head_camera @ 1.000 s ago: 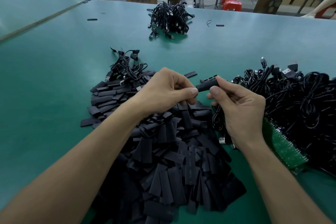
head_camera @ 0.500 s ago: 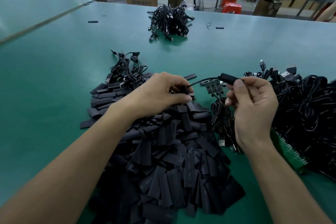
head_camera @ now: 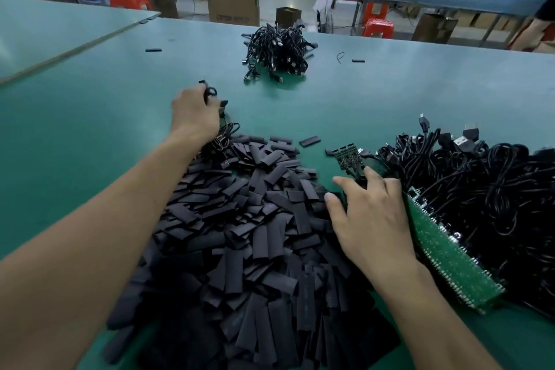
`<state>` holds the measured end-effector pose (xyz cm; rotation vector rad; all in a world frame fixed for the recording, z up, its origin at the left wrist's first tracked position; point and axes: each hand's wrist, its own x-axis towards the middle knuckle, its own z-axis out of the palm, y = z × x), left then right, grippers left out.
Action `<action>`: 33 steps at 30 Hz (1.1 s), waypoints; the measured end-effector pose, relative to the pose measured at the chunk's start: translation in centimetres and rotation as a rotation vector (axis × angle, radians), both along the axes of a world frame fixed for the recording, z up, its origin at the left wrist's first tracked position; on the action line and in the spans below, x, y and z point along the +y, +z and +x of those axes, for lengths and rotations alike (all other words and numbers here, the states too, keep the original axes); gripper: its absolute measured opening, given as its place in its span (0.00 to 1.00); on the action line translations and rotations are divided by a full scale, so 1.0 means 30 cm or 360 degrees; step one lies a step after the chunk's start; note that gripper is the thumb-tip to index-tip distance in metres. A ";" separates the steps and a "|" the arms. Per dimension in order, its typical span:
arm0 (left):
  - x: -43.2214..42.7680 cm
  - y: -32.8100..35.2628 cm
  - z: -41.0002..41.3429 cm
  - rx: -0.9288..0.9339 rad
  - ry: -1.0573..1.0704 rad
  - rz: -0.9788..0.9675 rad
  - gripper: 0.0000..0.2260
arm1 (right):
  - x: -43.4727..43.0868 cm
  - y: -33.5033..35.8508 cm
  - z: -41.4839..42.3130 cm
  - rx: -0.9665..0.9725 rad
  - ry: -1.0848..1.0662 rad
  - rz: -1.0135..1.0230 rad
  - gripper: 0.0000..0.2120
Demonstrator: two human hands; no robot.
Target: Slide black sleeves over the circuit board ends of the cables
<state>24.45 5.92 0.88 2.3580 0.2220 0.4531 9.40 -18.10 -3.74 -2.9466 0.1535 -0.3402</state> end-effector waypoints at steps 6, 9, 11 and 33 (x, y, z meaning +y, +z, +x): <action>0.005 -0.038 -0.012 0.0245 0.0007 0.0104 0.14 | 0.007 -0.010 0.005 -0.0146 -0.0036 0.0070 0.18; -0.043 -0.029 -0.079 -0.0030 -0.0030 0.0142 0.22 | 0.002 -0.009 0.005 -0.0316 -0.0019 0.0325 0.18; -0.093 -0.010 -0.136 -0.0206 -0.0260 -0.0022 0.18 | -0.002 0.003 0.005 -0.0495 0.0028 0.0445 0.17; -0.240 -0.043 -0.285 -0.0015 -0.1220 -0.0883 0.11 | 0.016 0.083 0.055 -0.0570 0.0513 0.1823 0.06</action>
